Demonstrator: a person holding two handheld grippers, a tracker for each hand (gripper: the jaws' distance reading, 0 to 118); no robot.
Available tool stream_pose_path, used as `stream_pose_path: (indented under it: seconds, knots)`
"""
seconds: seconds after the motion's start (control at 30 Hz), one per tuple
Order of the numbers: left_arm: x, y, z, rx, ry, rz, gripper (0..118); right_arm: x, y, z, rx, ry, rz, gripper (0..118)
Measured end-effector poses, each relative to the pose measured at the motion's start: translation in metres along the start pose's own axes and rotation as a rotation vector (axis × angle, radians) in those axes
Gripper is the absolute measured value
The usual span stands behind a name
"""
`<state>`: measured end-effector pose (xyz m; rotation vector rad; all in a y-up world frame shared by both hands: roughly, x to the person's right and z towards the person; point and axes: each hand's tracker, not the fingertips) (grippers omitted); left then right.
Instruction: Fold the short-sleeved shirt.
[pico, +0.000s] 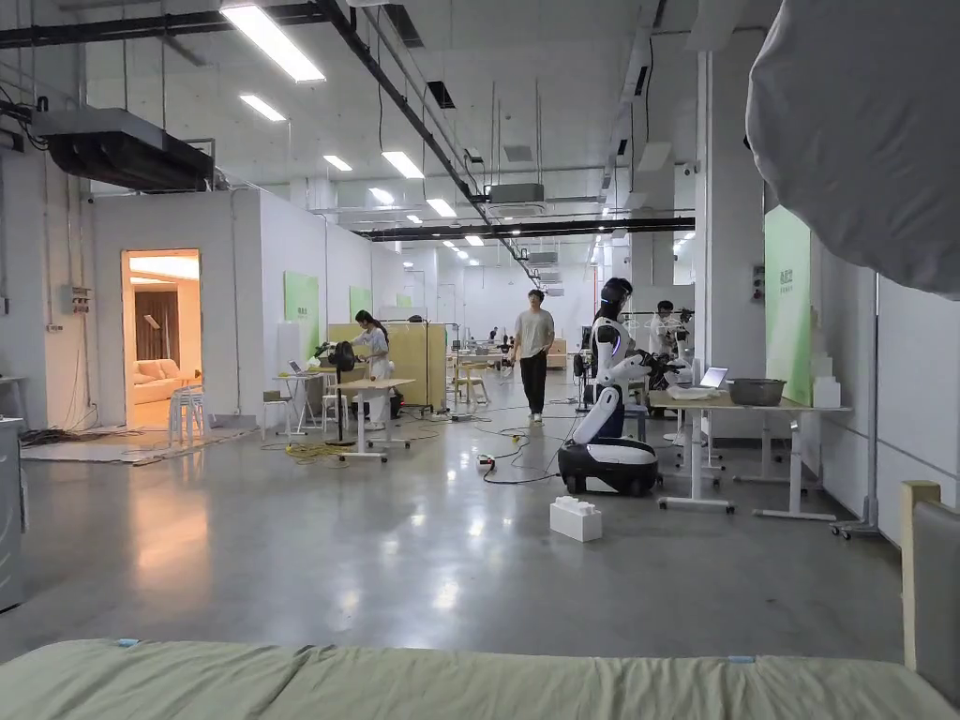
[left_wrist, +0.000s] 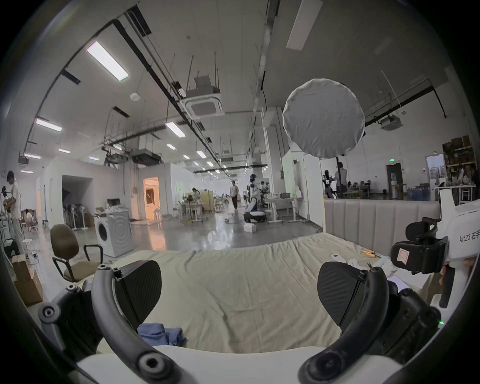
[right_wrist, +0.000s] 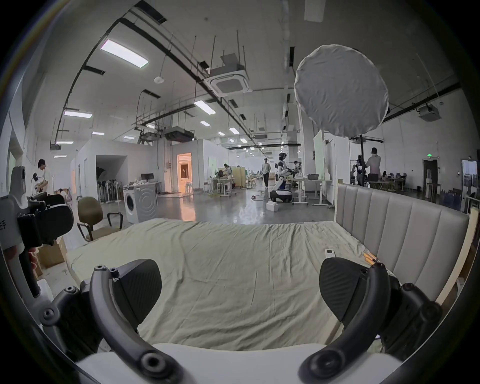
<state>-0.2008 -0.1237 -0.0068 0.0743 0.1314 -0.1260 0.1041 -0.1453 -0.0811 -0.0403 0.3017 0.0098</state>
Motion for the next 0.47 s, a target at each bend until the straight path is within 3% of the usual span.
stream_pose_path:
  seconds: [0.47]
  knots:
    - [0.003,-0.009,-0.010,-0.088,-0.038,0.026,118,-0.009,-0.003,0.000,0.013,-0.005,0.061,118]
